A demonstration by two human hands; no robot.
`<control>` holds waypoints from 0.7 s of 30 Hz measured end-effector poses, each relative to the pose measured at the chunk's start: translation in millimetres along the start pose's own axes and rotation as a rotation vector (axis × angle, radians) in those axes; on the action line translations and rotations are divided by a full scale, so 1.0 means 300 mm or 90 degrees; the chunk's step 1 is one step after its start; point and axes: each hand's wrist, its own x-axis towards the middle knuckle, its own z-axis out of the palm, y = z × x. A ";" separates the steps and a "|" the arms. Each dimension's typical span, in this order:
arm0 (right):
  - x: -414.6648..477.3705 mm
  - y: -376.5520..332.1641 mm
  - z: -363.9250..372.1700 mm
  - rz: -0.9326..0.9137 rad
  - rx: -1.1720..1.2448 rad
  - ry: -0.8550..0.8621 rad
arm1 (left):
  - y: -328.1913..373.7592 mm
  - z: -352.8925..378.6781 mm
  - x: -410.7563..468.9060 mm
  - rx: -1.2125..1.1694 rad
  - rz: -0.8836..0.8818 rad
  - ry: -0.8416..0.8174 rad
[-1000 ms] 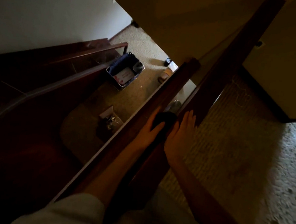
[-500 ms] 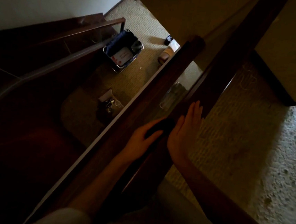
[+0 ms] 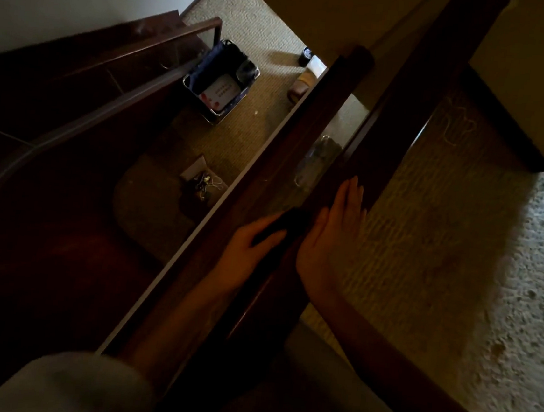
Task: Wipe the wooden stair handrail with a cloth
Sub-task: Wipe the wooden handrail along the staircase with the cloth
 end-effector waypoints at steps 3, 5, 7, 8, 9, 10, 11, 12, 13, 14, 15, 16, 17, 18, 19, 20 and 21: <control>-0.002 -0.001 0.008 -0.009 0.029 0.026 | -0.047 -0.053 -0.130 0.055 -0.038 0.020; 0.003 0.009 0.014 -0.012 0.003 0.020 | -0.051 -0.043 -0.088 0.163 -0.019 0.086; 0.003 0.015 0.012 -0.017 -0.014 0.015 | -0.023 -0.011 0.025 0.286 0.027 0.151; 0.003 0.015 0.014 -0.020 -0.024 0.012 | -0.009 0.005 0.095 0.334 0.036 0.162; 0.003 0.016 0.015 -0.021 -0.035 0.009 | 0.007 0.022 0.164 0.379 0.046 0.171; 0.004 0.017 0.016 -0.021 -0.043 0.007 | 0.020 0.041 0.223 0.411 0.055 0.183; 0.003 0.016 0.019 -0.023 -0.048 0.008 | 0.032 0.056 0.259 0.427 0.061 0.200; 0.002 0.017 0.020 -0.022 -0.051 0.009 | 0.039 0.070 0.270 0.430 0.064 0.217; 0.000 0.018 0.018 -0.022 -0.050 0.010 | 0.040 0.078 0.253 0.420 0.062 0.230; -0.001 0.018 0.017 -0.025 -0.042 0.011 | 0.031 0.075 0.214 0.402 0.057 0.234; -0.002 0.017 0.016 -0.027 -0.033 0.011 | 0.012 0.062 0.157 0.385 0.047 0.225; -0.002 0.017 0.019 -0.029 -0.029 0.014 | -0.011 0.040 0.096 0.374 0.027 0.214; -0.003 0.017 0.023 -0.029 -0.030 0.020 | -0.038 0.014 0.036 0.361 0.003 0.200; -0.005 0.018 0.028 -0.027 -0.030 0.028 | -0.061 -0.006 -0.018 0.354 -0.020 0.186; -0.006 0.017 0.031 -0.023 -0.028 0.037 | -0.077 -0.019 -0.055 0.358 -0.031 0.178; -0.007 0.016 0.032 -0.022 -0.026 0.044 | -0.083 -0.023 -0.069 0.366 -0.032 0.178; -0.009 0.013 0.031 -0.025 -0.027 0.048 | -0.079 -0.021 -0.058 0.377 -0.024 0.183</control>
